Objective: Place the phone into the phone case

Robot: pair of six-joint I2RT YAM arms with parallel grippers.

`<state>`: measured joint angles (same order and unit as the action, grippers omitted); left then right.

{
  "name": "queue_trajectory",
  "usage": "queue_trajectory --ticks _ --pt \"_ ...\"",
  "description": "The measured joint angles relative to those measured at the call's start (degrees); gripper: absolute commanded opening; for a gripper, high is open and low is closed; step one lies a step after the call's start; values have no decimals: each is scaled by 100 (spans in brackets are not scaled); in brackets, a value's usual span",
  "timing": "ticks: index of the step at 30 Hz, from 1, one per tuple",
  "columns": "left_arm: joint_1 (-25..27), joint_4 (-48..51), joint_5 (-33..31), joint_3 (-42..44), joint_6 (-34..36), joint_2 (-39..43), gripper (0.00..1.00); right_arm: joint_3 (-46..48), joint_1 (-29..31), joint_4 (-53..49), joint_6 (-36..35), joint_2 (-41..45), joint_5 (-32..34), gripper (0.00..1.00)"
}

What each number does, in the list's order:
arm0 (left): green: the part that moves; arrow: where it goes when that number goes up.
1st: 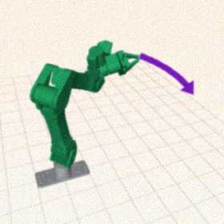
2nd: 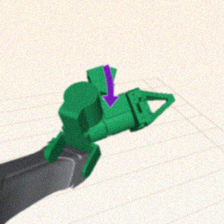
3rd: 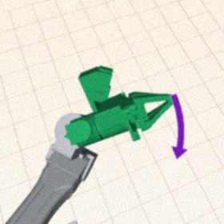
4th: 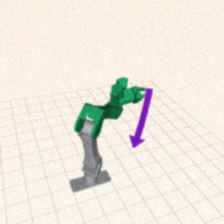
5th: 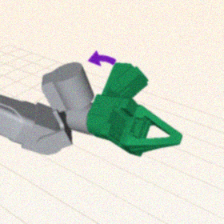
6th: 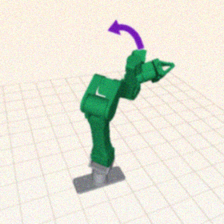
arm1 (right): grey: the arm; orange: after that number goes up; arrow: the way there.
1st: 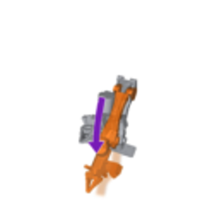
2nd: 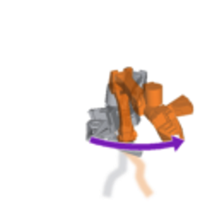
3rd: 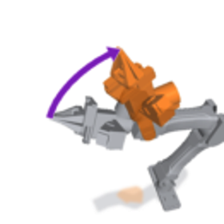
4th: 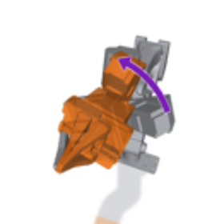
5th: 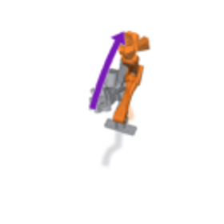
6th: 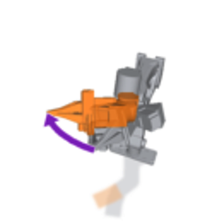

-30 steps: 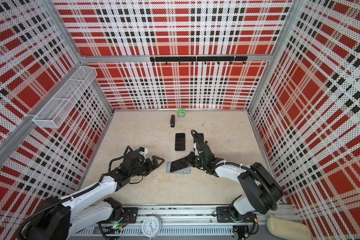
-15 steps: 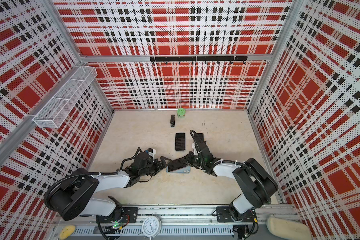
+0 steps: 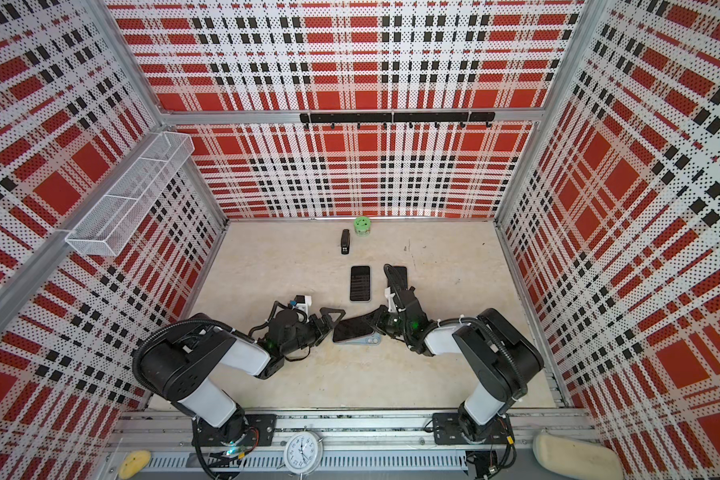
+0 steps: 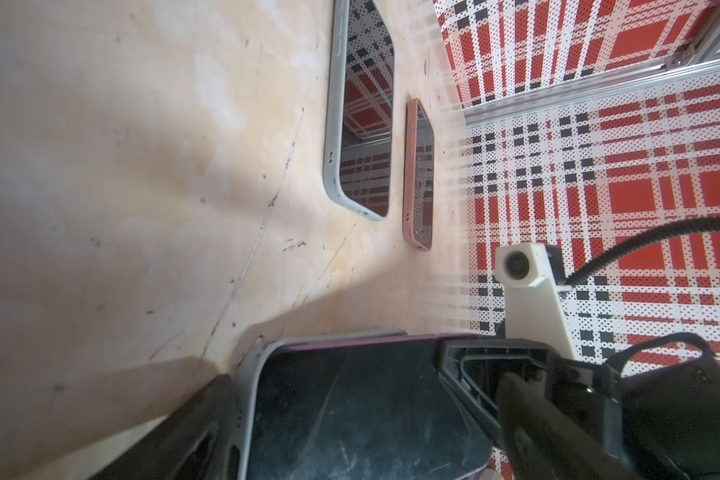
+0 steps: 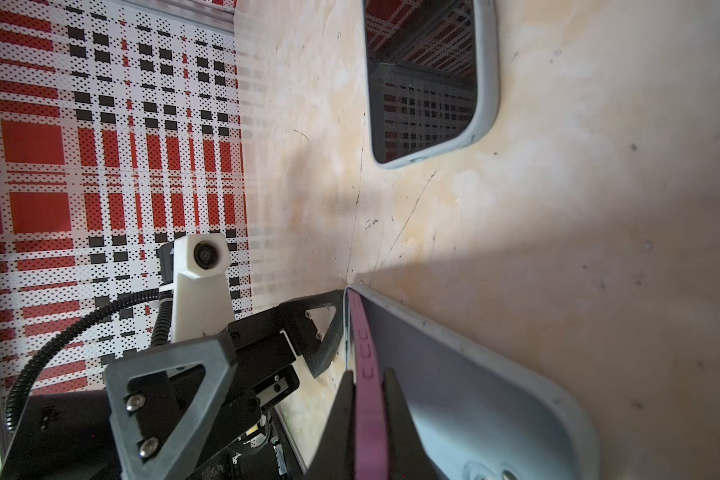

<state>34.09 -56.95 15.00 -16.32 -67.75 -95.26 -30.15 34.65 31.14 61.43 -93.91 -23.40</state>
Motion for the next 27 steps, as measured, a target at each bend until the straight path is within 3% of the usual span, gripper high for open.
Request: queue_trajectory --ticks 2,8,13,18,27 --pt "0 -90 -15 0 -31 -55 100 0 4 -66 -55 4 96 22" --pt "46 -280 114 -28 -122 -216 100 -157 76 -1189 -529 284 627 30" --pt "105 -509 249 -72 -146 -409 100 -378 111 -2420 -1062 656 1187 50" --pt "105 -861 306 -81 -177 -623 100 -498 125 -2975 -1410 831 1458 67" --pt "105 -605 376 -225 -72 -605 99 -509 133 -3866 -1668 1379 2057 79"
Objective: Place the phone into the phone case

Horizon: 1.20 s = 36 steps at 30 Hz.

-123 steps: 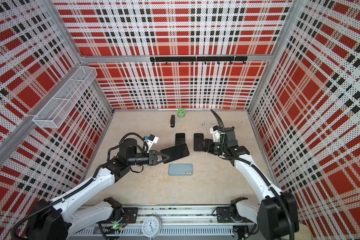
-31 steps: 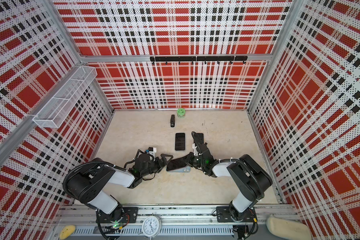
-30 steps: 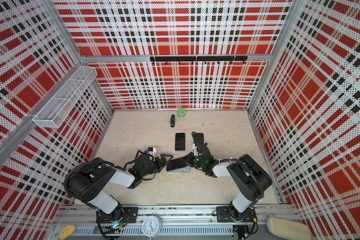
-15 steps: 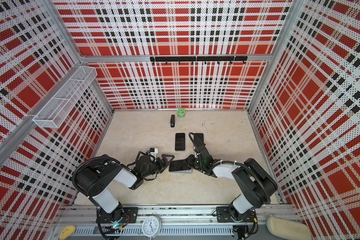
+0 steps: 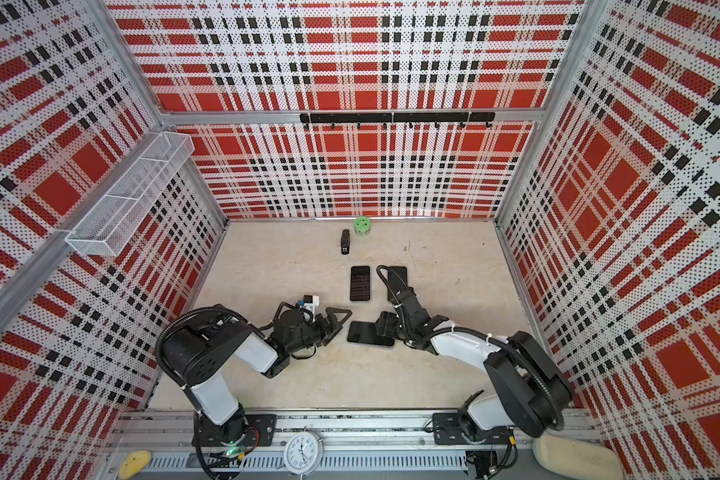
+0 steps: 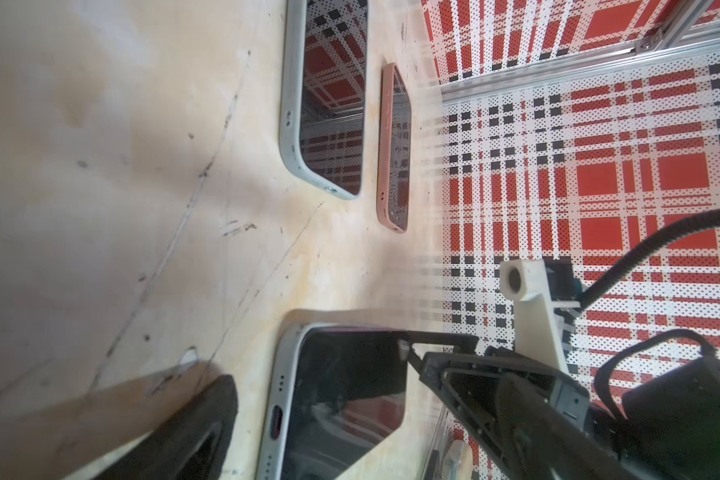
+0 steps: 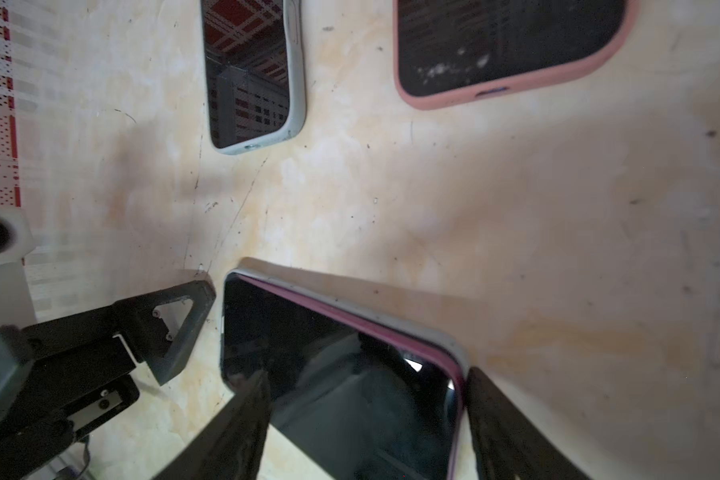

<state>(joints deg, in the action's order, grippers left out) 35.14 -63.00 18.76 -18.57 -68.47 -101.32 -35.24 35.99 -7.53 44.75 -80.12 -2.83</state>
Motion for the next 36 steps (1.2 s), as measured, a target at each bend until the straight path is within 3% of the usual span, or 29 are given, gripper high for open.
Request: queue_trajectory --ticks 10,18,22,29,36 --pt "105 1692 -37 -350 584 695 100 4 -9 -553 -44 382 374 81" --pt "317 3563 -98 -857 1246 1204 100 442 -240 -116 -15 444 -332 81" --pt "323 3853 4 -1003 1381 1196 100 717 -428 273 57 442 -811 81" --pt "522 3956 201 -1106 1467 1082 89 901 -586 1429 258 37 -1694 80" --pt "551 4000 192 -1117 1471 1060 84 1069 -804 2608 437 -413 -2124 79"
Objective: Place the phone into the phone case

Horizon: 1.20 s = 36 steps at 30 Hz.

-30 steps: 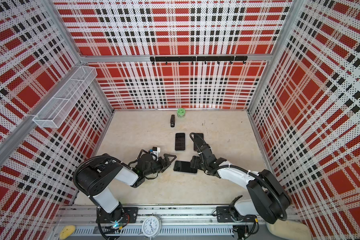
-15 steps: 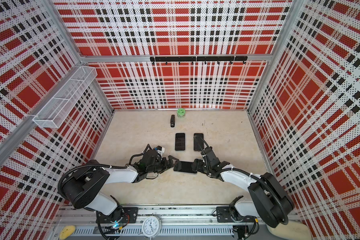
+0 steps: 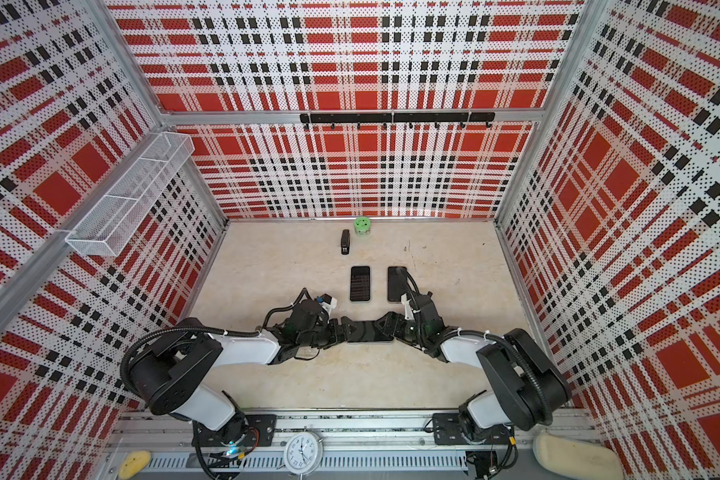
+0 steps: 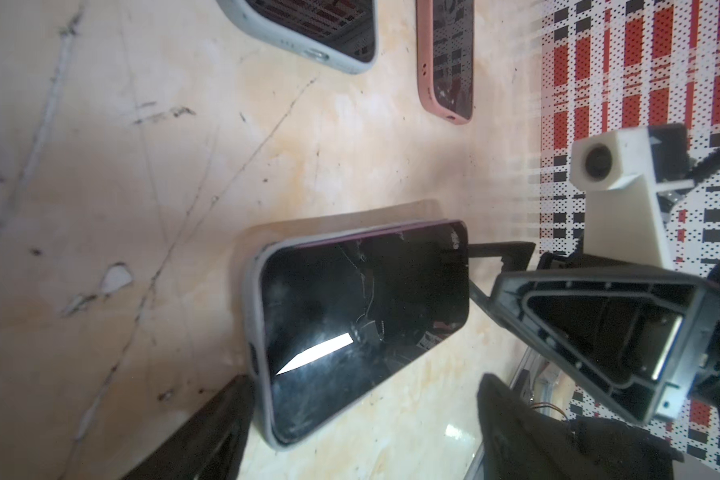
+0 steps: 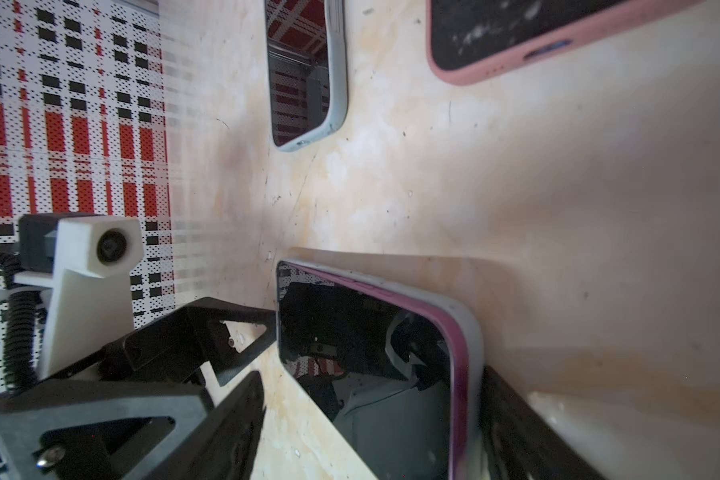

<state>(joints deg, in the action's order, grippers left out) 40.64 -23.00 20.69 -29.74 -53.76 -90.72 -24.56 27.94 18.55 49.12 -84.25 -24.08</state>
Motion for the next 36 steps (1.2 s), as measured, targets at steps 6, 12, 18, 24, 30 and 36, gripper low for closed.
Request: queue_trajectory --ticks 6,12,18,24,30,36 --pt "2 -184 -20 15 -109 -92 81 85 -149 699 131 -275 -160 76" --pt "-4 -826 -61 181 -299 -269 80 201 -223 820 155 -227 -153 71" --pt "11 -1521 11 293 -424 -544 79 396 -271 743 262 341 -505 70" --pt "55 -1753 162 304 -498 -662 79 387 -251 767 295 815 -1019 66" --pt "55 -1773 179 308 -516 -669 79 387 -256 737 308 820 -1067 58" --pt "55 -1812 186 323 -529 -675 78 393 -258 737 323 903 -1067 42"
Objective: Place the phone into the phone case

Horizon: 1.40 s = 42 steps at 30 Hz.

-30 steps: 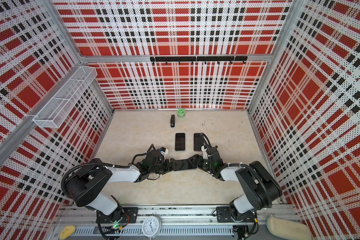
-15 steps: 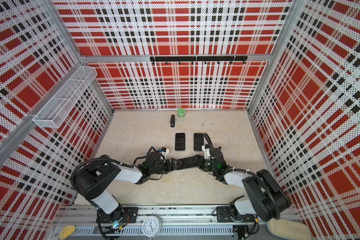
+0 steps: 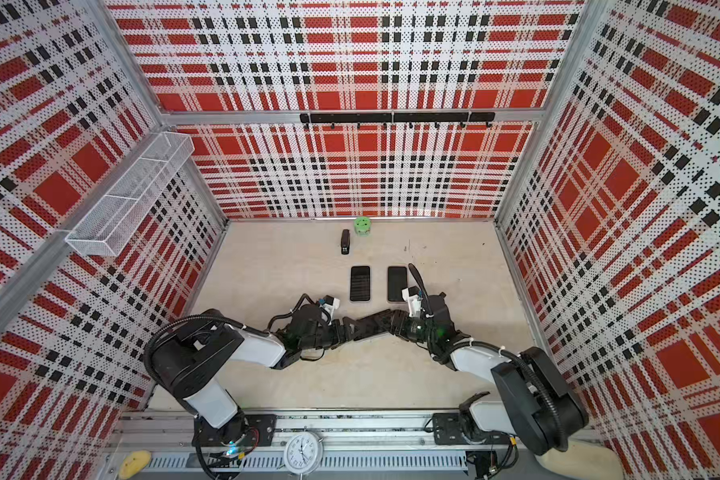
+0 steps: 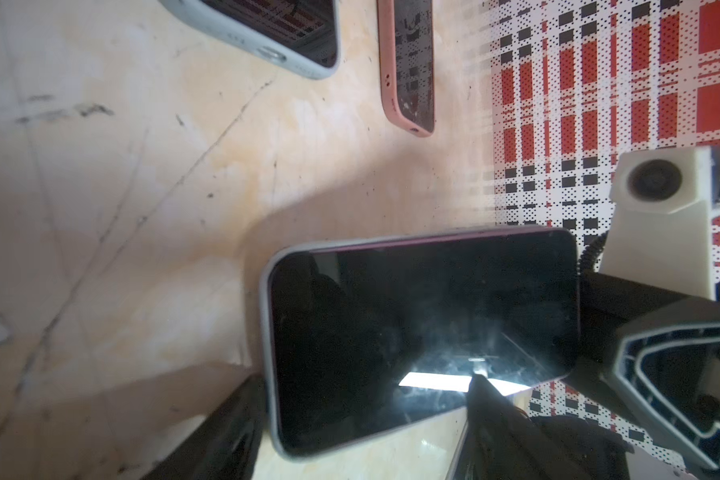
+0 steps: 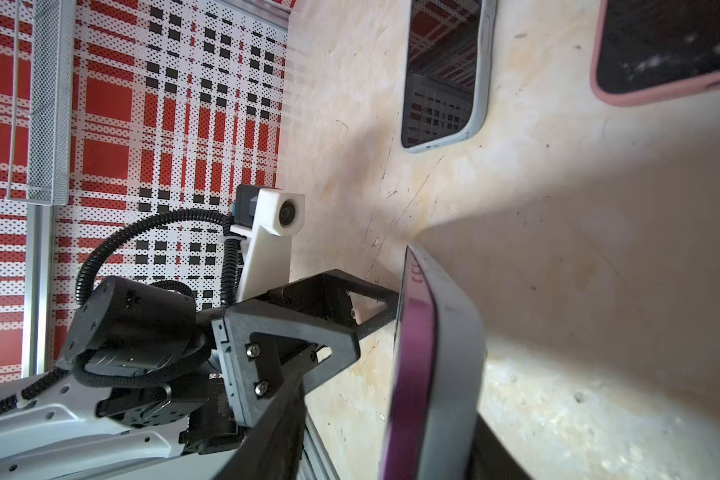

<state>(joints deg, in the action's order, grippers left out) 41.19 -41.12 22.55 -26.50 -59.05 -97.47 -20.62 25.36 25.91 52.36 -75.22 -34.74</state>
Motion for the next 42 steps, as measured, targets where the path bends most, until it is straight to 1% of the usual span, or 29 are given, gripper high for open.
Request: queue_trajectory --ticks 11,16,17,22,26,29,32,33,37,39,42 --pt "0 -85 26 9 -26 -42 78 17 -2 -63 -90 31 46 18" --pt "-2 -85 24 11 -33 -42 78 17 -55 -332 -258 33 208 7" --pt "-4 -85 24 9 -35 -42 78 17 -55 -352 -289 39 219 6" --pt "-31 -90 52 11 -52 -39 79 4 -50 -522 -378 107 249 6" --pt "-160 -15 103 83 -48 170 83 -76 -66 -1001 -492 391 258 7" --pt "-400 212 118 140 26 695 86 -267 -199 -1519 -616 772 197 7" --pt "-634 632 85 103 273 1482 98 -566 -527 -1847 -682 1152 22 7" --pt "-697 817 66 68 385 1764 100 -656 -647 -1884 -682 1246 -59 7" --pt "-946 1467 136 -221 813 2710 99 -957 -1143 -1644 -463 1438 -662 6" --pt "-1080 1624 332 -365 940 2935 99 -990 -1296 -1294 -199 1414 -981 6" --pt "-1259 1764 691 -511 1029 3036 99 -999 -1346 -551 387 1241 -1541 6"
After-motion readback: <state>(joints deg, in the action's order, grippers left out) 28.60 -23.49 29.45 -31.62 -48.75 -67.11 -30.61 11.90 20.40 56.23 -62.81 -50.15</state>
